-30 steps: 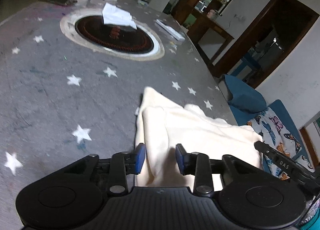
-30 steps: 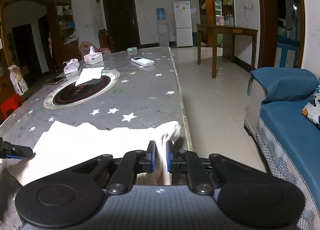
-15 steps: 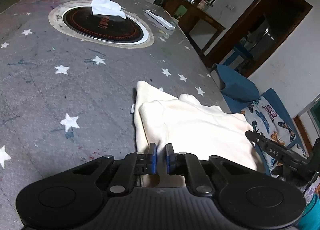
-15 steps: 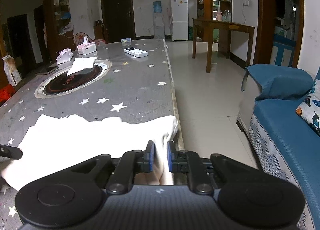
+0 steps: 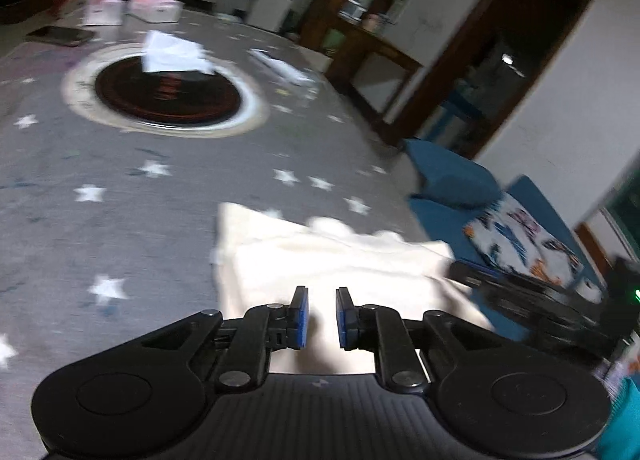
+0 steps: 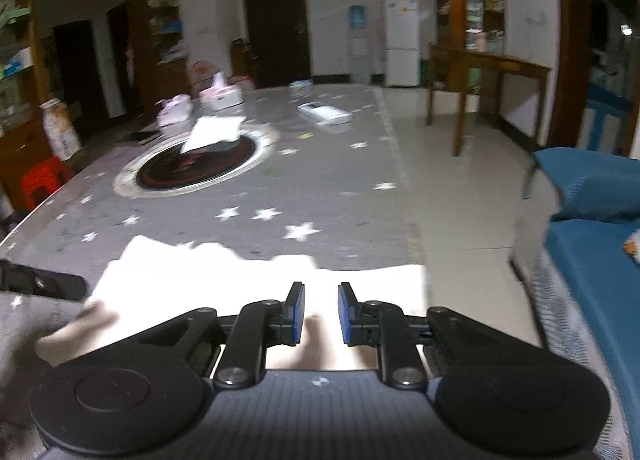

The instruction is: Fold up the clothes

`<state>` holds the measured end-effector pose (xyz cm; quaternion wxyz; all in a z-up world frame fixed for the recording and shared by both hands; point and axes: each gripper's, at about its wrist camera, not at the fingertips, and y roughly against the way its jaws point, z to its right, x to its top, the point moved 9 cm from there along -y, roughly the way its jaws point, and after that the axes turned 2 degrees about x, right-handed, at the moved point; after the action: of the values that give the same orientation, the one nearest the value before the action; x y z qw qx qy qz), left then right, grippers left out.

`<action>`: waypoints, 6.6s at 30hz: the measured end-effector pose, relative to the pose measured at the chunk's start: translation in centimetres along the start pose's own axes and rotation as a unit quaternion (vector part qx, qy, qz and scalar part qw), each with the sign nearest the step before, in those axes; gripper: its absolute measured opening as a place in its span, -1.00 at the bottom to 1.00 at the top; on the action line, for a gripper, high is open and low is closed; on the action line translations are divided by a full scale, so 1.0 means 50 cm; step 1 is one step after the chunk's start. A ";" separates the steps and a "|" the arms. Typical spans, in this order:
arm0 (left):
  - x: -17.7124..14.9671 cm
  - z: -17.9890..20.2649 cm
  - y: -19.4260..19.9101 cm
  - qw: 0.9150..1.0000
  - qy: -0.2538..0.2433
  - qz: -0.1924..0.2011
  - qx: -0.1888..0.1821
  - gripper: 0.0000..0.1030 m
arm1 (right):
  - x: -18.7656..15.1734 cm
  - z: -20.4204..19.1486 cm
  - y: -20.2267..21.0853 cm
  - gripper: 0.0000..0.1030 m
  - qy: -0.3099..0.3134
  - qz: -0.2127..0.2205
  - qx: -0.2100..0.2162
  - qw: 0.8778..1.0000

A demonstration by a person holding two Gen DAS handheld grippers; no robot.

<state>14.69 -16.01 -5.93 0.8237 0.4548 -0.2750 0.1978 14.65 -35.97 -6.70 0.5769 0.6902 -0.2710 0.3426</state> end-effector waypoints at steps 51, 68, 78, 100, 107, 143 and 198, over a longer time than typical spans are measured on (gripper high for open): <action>0.019 0.006 -0.109 0.999 0.003 -0.040 0.017 -0.49 | 0.011 -0.038 -0.061 -0.43 0.017 -0.009 0.040 0.999; -0.045 0.053 -0.036 0.998 -0.058 -0.020 0.033 0.03 | -0.070 -0.055 0.060 0.08 0.007 0.000 0.039 0.999; -0.069 0.050 0.009 0.996 -0.076 -0.003 0.042 0.38 | -0.100 -0.080 0.109 0.41 0.007 0.008 0.033 0.999; -0.097 0.036 0.073 0.993 -0.096 0.040 0.049 1.00 | -0.120 -0.116 0.151 1.00 0.011 0.031 -0.011 0.999; -0.105 0.025 0.078 0.993 -0.091 0.046 0.063 1.00 | -0.129 -0.113 0.150 1.00 0.001 0.028 -0.019 0.999; -0.167 0.017 0.096 0.993 -0.087 0.021 0.078 1.00 | -0.166 -0.138 0.157 1.00 0.016 0.009 -0.019 1.000; -0.195 -0.022 0.098 0.988 -0.091 -0.012 0.121 1.00 | -0.208 -0.170 0.172 1.00 0.023 -0.010 0.006 1.000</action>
<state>4.67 -13.30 -9.47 0.7365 0.5706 -0.3172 0.1772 0.24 -29.45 -8.77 0.5822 0.6881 -0.2490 0.3543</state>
